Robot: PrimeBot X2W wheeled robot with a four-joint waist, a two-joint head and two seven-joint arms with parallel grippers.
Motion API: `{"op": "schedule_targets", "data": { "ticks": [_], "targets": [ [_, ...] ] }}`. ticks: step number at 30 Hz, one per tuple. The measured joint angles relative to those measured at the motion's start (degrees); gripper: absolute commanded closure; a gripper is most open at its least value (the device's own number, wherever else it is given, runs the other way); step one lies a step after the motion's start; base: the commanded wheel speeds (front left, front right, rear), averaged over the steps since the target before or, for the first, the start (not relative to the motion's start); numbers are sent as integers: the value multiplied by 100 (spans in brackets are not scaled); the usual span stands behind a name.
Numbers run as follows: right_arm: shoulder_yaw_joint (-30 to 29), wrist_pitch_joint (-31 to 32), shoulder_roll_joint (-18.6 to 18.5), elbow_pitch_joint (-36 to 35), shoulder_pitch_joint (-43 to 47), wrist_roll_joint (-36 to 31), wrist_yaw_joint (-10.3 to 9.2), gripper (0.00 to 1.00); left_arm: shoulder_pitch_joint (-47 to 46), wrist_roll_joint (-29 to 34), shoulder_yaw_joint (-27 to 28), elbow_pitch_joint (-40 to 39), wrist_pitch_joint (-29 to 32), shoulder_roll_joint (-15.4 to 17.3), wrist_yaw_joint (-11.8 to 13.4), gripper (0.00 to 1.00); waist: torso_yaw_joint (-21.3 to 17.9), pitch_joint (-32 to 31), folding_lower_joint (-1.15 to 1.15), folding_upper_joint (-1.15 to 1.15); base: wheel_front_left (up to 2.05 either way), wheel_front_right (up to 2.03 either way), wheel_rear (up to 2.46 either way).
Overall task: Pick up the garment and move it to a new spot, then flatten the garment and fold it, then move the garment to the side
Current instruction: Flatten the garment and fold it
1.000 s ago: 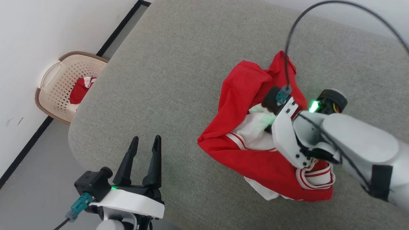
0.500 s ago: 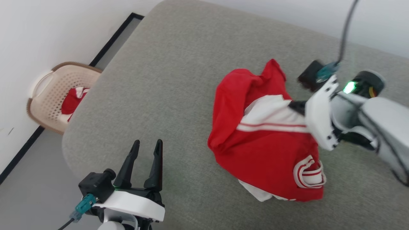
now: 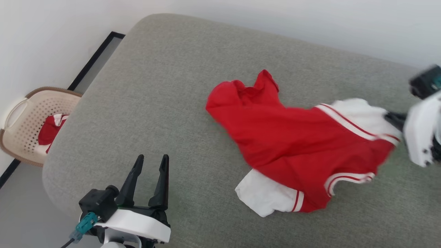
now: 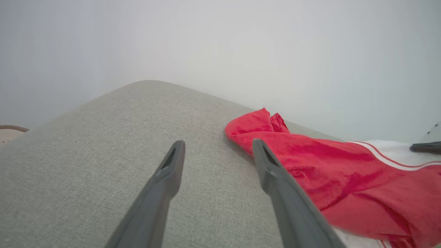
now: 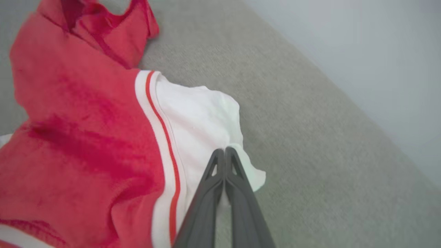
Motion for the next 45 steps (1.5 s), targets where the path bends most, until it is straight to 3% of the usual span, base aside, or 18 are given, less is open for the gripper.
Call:
{"op": "schedule_targets", "data": {
  "ticks": [9,14,15,16,17,18,23,30,42,45],
  "targets": [
    [-904,153,131,450,1410,32,0,100,-4,-7,-92,-3,0,64,0,0,-122,-14,0,0,0,0,0],
    [-1380,137,591,672,1892,-177,-1,100,-48,-79,-186,27,0,146,0,0,-239,4,0,0,0,0,0],
    [-1480,86,690,740,1914,-241,-1,77,-68,-83,-215,37,0,175,0,0,-271,7,0,0,0,0,0],
    [-1555,45,801,797,1921,-347,-1,77,-92,-96,-233,46,0,197,0,0,-309,10,0,0,0,0,0],
    [-1642,36,904,860,1920,-436,-1,49,-114,-98,-261,58,0,215,0,0,-349,11,0,1,0,0,0],
    [-1716,24,994,891,1912,-534,-1,0,-132,-97,-293,75,0,243,0,0,-393,13,0,0,0,0,0],
    [-1982,69,1334,681,1836,-940,0,0,-229,-90,-471,152,0,436,0,0,-685,2,0,0,0,0,0],
    [-2738,-178,1521,-179,1950,-1521,0,0,-331,-204,-873,455,29,731,0,0,-1207,-104,0,0,0,0,0],
    [-4254,-1252,2528,-1961,2737,-2931,-1,0,-454,-806,-1223,901,1405,932,3,0,-2090,-340,0,0,0,0,0],
    [-4539,-1575,2831,-2351,2960,-3317,-1,0,-467,-839,-1289,934,1882,966,110,0,-2280,-363,0,0,0,0,0]
  ]
}}
